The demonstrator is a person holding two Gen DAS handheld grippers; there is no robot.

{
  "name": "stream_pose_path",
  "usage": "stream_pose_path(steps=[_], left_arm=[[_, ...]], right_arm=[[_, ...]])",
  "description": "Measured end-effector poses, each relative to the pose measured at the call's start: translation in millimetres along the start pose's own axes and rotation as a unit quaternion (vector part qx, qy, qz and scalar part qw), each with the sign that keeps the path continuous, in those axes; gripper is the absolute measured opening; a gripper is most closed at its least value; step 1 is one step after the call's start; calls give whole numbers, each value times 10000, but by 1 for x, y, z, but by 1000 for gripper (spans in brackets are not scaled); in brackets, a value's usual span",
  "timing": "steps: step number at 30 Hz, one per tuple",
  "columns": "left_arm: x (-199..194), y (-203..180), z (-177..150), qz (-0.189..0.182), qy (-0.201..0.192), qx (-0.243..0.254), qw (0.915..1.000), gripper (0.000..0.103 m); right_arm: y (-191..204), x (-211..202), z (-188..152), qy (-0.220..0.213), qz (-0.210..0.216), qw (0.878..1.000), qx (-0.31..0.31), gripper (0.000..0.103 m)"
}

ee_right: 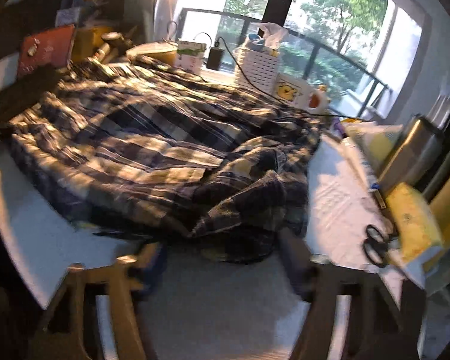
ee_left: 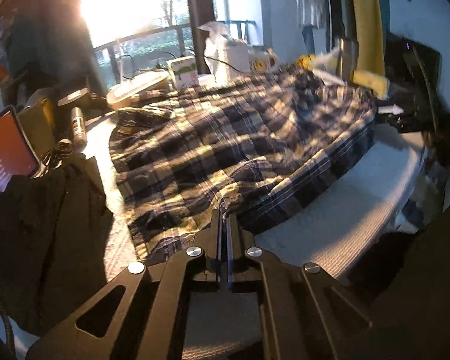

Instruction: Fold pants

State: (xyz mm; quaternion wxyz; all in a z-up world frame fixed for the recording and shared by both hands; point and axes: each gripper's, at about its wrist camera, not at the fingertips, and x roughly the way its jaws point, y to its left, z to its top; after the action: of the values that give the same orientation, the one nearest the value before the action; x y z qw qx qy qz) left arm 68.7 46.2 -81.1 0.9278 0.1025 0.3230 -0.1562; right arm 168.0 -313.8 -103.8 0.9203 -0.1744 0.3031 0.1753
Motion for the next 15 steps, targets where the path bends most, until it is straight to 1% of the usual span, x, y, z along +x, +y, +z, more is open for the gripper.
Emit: stream_pose_path(steps=[1,2,3,4,5,7,9,10,12,15], left_arm=[[0,0,1,70,-6,29,10000,1],[-1,-2,2,179,-22,126,9998,1],[-2,-4,2,251,-40,210,9995,1],[-3,-3,4,223,-48,187,9996,1],[-5,-2,4,198,-61,143,9997,1],[-9,2,7,125,-112,28,9999,1],[-14,5,10,11,-197,-96,9998,1],[-19,7,11,-127,-259,-170,9994,1],[-25,9,14,-221,-322,-253,9989,1],[-29,12,13,-282,-271,-267,9989,1]], right_arm=[[-2,0,0,-30,70,9999,94,30],[-2,0,-1,-40,80,9999,135,22],[-3,0,-1,-42,86,9998,169,17],[-3,-1,-2,-59,106,9998,188,12],[-3,-2,-2,-78,126,9997,197,8],[-2,-6,-3,-125,135,9996,219,2],[-2,-14,-3,-202,121,9994,256,0],[-3,-19,-3,-246,146,9992,297,0],[-6,-31,-4,-330,170,9984,419,0],[-11,-44,-9,-374,77,9977,555,0]])
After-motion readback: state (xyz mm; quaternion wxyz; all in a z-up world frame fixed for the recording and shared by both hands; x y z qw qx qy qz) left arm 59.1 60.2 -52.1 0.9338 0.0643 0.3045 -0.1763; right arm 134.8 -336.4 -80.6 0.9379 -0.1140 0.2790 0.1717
